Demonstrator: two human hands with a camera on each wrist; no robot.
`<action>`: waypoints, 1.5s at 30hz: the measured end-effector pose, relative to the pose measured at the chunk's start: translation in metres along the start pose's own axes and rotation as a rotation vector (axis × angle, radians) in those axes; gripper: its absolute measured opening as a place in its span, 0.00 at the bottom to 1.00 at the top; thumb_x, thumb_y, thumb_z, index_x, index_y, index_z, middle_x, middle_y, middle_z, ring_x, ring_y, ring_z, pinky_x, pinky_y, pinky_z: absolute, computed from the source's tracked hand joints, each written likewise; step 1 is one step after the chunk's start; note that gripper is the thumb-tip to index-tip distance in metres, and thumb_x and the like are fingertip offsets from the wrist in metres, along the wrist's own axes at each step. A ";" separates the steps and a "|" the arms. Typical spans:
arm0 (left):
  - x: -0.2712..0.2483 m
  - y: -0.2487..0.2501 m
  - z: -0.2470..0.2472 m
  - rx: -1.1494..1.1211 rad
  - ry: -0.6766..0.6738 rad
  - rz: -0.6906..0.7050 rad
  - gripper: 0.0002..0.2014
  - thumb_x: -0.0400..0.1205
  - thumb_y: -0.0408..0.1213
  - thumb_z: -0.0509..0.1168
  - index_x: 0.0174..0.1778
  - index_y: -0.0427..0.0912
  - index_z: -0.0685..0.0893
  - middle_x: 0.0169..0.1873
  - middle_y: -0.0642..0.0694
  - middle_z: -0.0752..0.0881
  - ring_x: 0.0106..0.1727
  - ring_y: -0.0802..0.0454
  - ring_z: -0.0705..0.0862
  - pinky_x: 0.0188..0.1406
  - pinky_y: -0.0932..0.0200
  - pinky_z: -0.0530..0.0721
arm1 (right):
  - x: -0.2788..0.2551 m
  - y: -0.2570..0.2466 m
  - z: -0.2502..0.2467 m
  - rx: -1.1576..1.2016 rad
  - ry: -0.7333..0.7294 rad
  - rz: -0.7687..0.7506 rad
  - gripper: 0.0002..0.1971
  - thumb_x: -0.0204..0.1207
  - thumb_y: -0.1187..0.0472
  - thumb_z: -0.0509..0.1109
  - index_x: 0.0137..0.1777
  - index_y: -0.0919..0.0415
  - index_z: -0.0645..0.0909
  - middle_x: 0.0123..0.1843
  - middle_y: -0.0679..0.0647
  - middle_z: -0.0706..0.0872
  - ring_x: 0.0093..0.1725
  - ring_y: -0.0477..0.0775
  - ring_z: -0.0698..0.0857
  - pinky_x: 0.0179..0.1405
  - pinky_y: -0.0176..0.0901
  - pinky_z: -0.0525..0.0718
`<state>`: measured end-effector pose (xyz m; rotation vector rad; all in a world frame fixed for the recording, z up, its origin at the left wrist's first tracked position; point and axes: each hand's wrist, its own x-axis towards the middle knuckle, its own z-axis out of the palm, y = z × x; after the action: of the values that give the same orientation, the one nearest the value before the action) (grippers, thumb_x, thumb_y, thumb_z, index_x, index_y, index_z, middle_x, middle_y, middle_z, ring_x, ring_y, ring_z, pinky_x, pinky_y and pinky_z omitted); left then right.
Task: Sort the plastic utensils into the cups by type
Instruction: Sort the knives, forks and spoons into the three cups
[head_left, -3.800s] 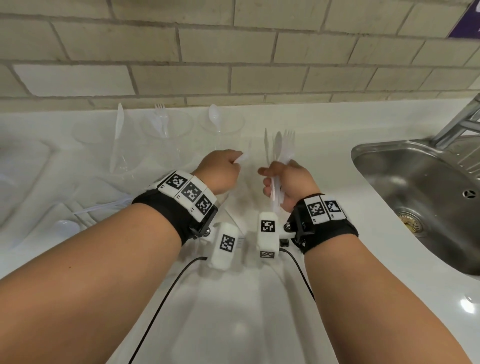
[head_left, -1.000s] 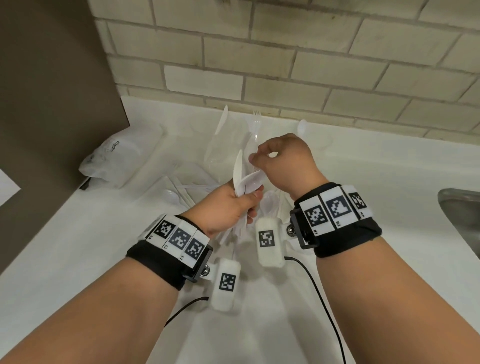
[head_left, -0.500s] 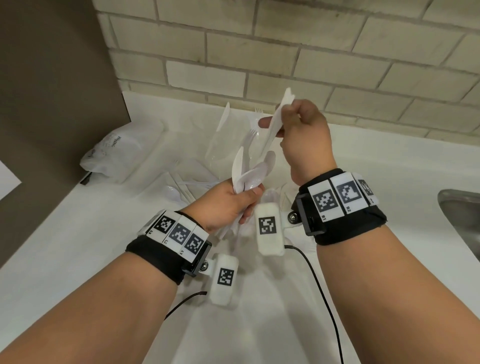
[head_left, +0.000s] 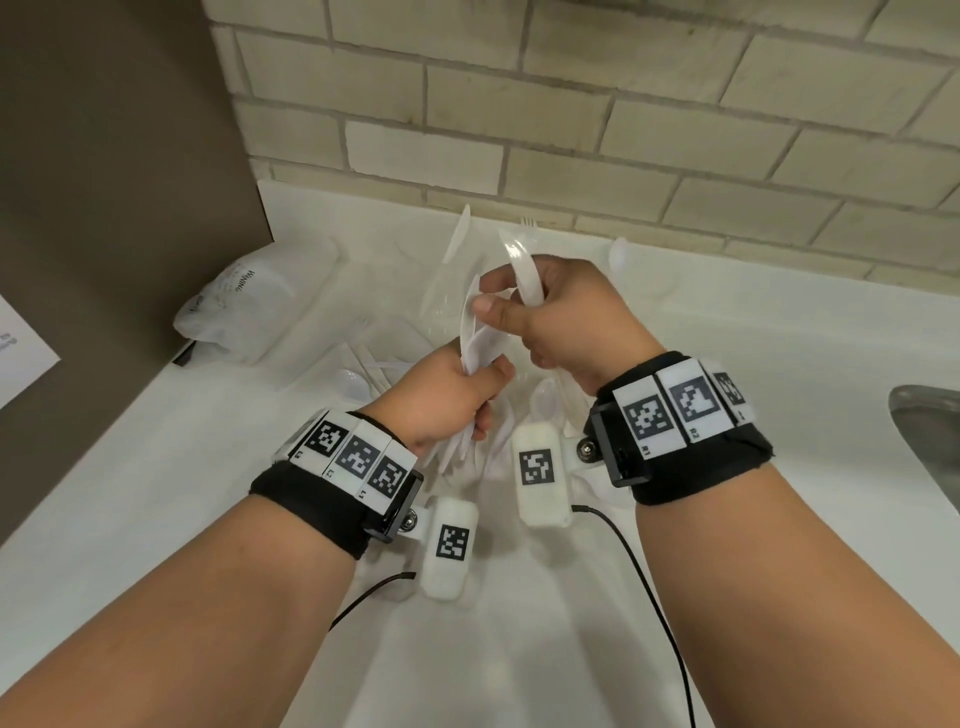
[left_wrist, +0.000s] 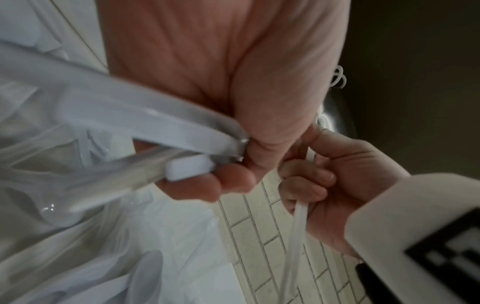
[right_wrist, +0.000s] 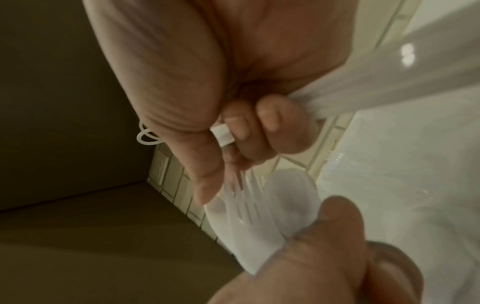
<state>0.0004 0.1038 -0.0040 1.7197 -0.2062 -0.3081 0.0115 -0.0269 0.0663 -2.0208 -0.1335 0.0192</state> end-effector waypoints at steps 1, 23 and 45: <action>-0.001 0.000 0.000 -0.005 -0.005 0.011 0.08 0.86 0.39 0.60 0.45 0.39 0.76 0.22 0.46 0.75 0.19 0.55 0.76 0.27 0.56 0.79 | 0.000 0.001 0.002 0.044 -0.005 0.020 0.08 0.72 0.58 0.78 0.48 0.59 0.86 0.28 0.42 0.79 0.16 0.36 0.73 0.20 0.29 0.68; -0.011 -0.015 -0.034 -0.182 0.107 -0.063 0.10 0.85 0.39 0.62 0.38 0.42 0.74 0.23 0.49 0.66 0.22 0.53 0.65 0.24 0.59 0.66 | 0.052 -0.049 -0.008 0.567 0.372 -0.168 0.03 0.86 0.64 0.55 0.56 0.60 0.69 0.39 0.57 0.91 0.36 0.52 0.88 0.26 0.41 0.81; 0.005 -0.030 -0.103 -0.303 0.409 -0.089 0.15 0.84 0.40 0.64 0.32 0.38 0.76 0.24 0.45 0.75 0.23 0.49 0.76 0.33 0.50 0.77 | 0.234 0.023 0.078 0.271 0.203 0.103 0.12 0.76 0.71 0.66 0.56 0.59 0.78 0.51 0.60 0.87 0.42 0.56 0.85 0.48 0.54 0.83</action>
<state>0.0365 0.2038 -0.0185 1.4558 0.2084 -0.0431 0.2403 0.0567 0.0222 -1.7453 0.0974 -0.0976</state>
